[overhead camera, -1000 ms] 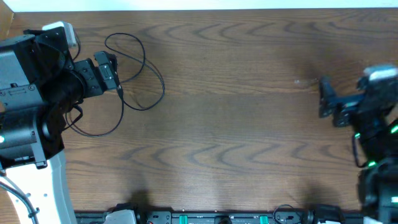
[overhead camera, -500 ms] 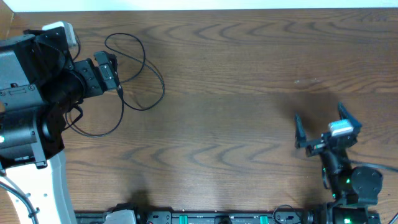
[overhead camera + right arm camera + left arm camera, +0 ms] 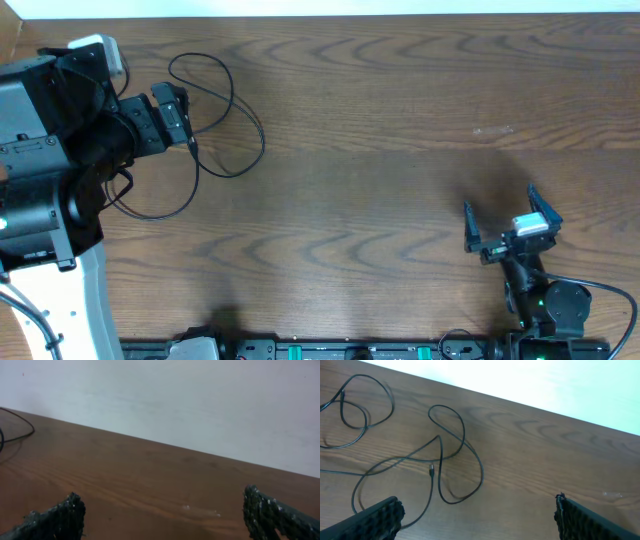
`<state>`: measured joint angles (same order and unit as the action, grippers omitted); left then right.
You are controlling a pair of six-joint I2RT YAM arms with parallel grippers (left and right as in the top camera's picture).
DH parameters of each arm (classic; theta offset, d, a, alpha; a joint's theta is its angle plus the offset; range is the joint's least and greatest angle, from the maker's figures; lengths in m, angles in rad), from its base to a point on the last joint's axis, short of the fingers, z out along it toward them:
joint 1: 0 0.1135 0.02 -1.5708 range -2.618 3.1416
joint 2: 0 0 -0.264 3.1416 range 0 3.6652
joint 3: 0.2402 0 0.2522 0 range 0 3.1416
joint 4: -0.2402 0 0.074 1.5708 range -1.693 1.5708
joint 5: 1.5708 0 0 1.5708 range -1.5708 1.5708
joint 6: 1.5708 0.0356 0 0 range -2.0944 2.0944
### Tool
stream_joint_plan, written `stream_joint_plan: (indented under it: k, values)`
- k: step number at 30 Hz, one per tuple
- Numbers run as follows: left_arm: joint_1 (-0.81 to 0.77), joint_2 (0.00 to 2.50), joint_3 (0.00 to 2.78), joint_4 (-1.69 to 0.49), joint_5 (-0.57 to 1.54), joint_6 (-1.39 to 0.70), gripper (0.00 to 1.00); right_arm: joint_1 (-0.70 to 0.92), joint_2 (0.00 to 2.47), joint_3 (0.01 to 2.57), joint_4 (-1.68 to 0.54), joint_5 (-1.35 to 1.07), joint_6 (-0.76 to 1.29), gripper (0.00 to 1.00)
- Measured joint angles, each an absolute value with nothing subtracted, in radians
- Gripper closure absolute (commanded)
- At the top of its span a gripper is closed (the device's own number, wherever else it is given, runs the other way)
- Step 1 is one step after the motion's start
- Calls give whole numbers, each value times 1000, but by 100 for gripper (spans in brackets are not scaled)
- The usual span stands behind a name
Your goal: Untangle cables
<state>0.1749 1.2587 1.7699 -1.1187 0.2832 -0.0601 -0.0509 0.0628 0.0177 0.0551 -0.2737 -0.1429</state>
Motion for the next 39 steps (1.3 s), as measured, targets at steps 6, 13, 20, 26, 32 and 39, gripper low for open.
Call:
stream_joint_plan:
  k: [6, 13, 20, 26, 32, 39]
  values:
    - [175, 1259, 1770, -1119, 283, -60, 2, -51, 49, 10, -7, -277, -142, 1]
    - [175, 1259, 1770, -1119, 283, -60, 2, -48, 36, 7, -47, -285, -116, 1]
    - [175, 1259, 1770, -1119, 283, -60, 2, -48, 15, 7, -47, -285, -97, 1]
    - [175, 1259, 1770, -1119, 283, -60, 2, -48, 15, 7, -47, -286, -94, 1]
    - [175, 1259, 1770, -1119, 283, -60, 2, -48, 15, 7, -47, -286, -93, 1]
    - [175, 1259, 1770, -1119, 283, -60, 2, -48, 15, 7, -47, -286, -91, 1]
